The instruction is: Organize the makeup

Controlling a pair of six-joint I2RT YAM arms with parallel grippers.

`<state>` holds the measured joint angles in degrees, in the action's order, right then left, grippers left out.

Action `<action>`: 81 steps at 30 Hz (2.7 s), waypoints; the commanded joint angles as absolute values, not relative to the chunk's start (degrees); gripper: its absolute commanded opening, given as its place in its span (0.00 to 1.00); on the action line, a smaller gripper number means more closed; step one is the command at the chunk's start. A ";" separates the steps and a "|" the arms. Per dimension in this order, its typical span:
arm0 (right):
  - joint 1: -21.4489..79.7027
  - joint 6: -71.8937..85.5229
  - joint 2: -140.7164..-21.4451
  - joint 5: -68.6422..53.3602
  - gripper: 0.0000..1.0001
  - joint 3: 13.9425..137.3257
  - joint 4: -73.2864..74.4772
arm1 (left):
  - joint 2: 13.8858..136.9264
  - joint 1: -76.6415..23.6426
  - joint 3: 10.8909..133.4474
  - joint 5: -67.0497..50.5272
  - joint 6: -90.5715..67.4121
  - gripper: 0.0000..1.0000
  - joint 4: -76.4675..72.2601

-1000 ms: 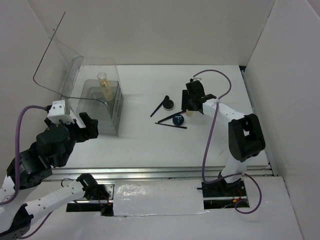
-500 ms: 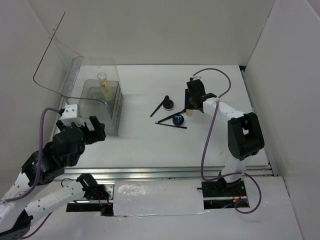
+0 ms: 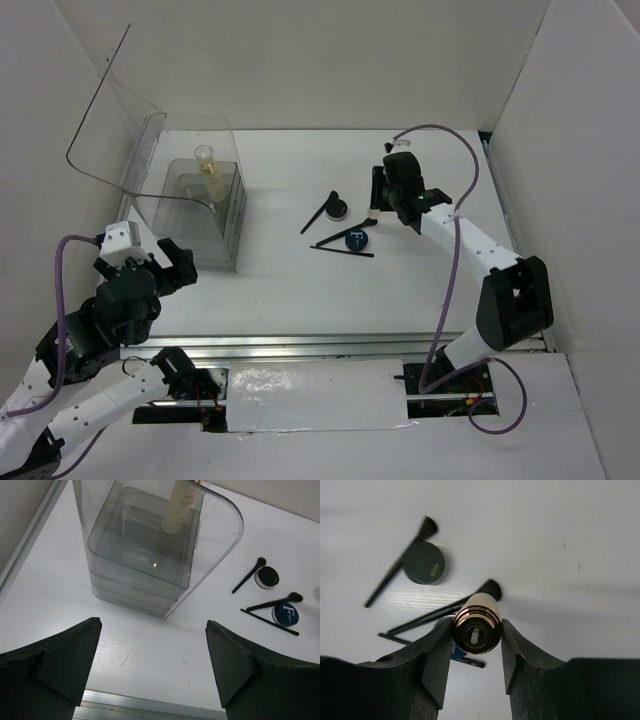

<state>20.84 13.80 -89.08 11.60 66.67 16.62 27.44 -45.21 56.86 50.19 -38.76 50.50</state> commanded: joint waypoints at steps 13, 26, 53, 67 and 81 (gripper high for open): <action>42.88 15.90 -90.78 -5.61 0.00 91.57 10.29 | 25.58 -40.78 55.63 55.90 -44.03 0.99 53.09; 51.15 14.76 -110.64 -3.77 0.00 111.79 7.47 | 25.49 -40.43 54.67 54.32 -42.10 0.99 51.15; 55.28 7.30 -130.25 2.37 0.00 133.33 22.50 | 23.73 -39.90 53.96 52.65 -40.52 0.99 49.57; 56.16 5.62 -133.33 4.22 0.17 134.47 22.59 | 22.94 -38.15 53.61 51.77 -39.64 1.00 48.61; 56.25 6.24 -133.33 4.22 0.47 135.44 21.53 | 22.50 -38.14 53.17 50.71 -38.85 0.99 47.64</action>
<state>55.81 6.46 -133.25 3.90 132.11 24.34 23.09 -38.37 53.19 51.03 -40.38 50.02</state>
